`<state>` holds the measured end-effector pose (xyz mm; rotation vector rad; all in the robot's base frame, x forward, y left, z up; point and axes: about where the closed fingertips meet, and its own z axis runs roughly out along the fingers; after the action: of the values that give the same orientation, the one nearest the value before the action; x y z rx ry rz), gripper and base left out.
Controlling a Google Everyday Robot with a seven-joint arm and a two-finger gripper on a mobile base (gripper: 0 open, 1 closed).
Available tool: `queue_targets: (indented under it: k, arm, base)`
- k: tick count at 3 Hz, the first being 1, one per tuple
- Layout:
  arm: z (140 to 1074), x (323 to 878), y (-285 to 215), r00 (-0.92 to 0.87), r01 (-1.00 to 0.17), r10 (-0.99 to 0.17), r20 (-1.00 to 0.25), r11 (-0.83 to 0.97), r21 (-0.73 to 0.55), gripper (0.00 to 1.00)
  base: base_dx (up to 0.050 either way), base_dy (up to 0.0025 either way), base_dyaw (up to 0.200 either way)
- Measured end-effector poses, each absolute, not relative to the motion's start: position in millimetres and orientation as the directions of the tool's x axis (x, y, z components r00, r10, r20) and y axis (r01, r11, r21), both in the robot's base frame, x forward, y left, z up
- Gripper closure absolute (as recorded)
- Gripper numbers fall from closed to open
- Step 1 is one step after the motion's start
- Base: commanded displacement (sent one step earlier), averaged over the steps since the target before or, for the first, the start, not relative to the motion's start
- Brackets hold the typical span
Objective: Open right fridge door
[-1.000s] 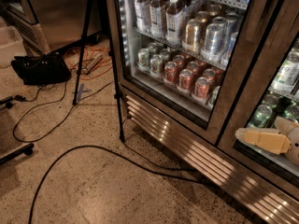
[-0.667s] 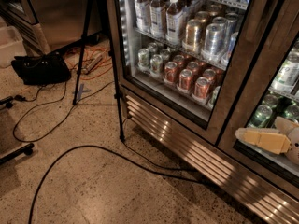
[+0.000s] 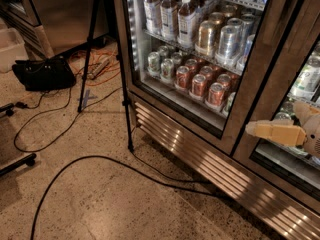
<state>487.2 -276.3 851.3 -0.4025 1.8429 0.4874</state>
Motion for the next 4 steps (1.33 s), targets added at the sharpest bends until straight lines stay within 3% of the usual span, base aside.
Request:
queue_targets:
  k: [2, 4]
  arm:
    - [894.2, 491.9, -278.2, -0.125, -0.476, -0.134, -0.983, 0.877, -0.059, 0.0]
    - [901.4, 491.1, -284.5, -0.091, -0.459, -0.14, -0.986, 0.885, -0.083, 0.0]
  base:
    - [0.0, 0.0, 0.0]
    - [0.0, 0.0, 0.0]
